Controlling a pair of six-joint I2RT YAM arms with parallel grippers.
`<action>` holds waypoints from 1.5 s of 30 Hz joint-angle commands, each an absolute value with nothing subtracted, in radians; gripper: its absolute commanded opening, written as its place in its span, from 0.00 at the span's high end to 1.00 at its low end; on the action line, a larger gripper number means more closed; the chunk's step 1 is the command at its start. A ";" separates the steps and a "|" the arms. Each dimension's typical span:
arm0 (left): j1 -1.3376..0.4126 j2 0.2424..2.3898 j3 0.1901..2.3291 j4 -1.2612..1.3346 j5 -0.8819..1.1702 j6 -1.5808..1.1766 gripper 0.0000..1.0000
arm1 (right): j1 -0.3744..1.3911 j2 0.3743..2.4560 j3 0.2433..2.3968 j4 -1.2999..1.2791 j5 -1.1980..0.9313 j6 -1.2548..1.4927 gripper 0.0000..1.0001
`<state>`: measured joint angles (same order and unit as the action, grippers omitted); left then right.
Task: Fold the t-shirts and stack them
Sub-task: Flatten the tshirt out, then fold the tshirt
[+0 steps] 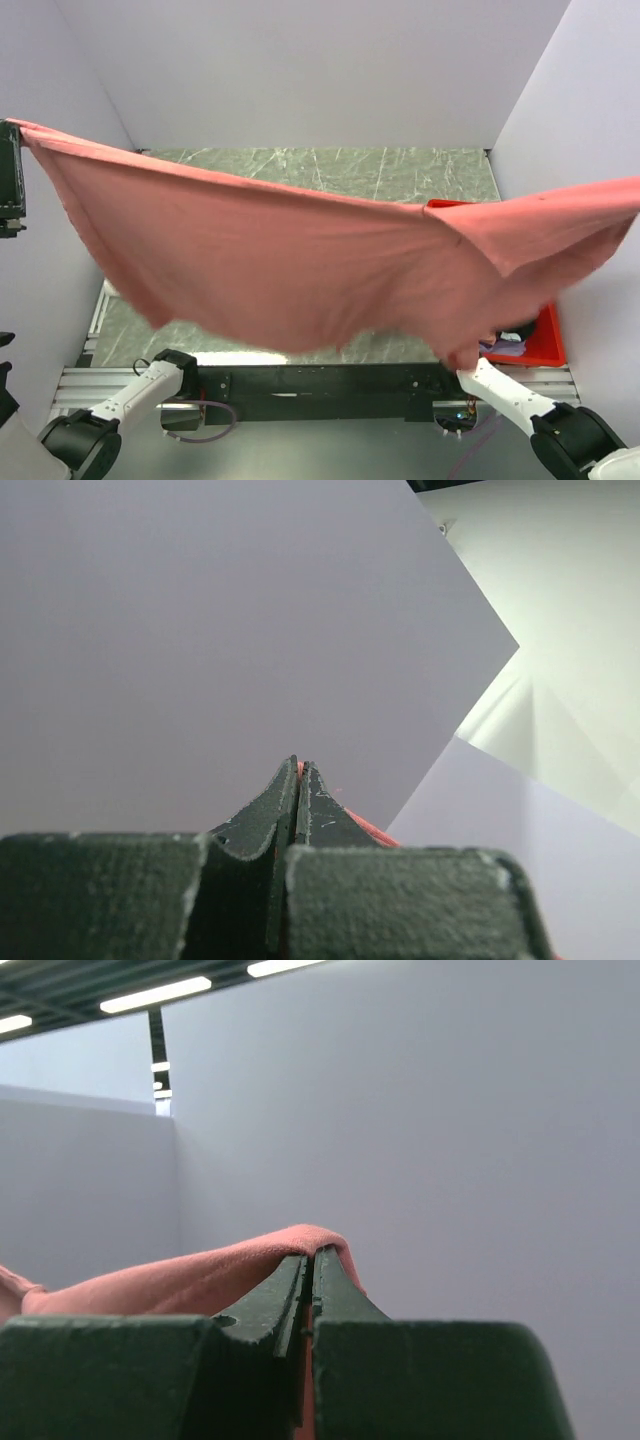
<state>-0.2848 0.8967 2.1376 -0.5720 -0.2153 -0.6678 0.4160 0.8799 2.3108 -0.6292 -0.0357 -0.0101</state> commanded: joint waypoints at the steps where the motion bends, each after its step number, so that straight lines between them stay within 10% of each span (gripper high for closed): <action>1: -0.281 0.922 2.122 -0.577 -0.242 -0.635 0.99 | 0.411 0.891 2.292 -0.595 -0.046 -0.041 1.00; 23: -0.167 1.449 1.407 -0.293 -0.517 -0.690 0.99 | 0.299 1.424 1.634 -0.206 0.178 -0.117 1.00; 35: -0.072 2.149 1.798 -0.212 -0.367 -0.617 1.00 | 0.244 2.260 2.206 -0.352 0.132 -0.071 1.00; 45: -0.025 2.214 1.842 -0.180 -0.262 -0.617 1.00 | 0.238 2.356 2.241 -0.351 0.118 -0.074 0.99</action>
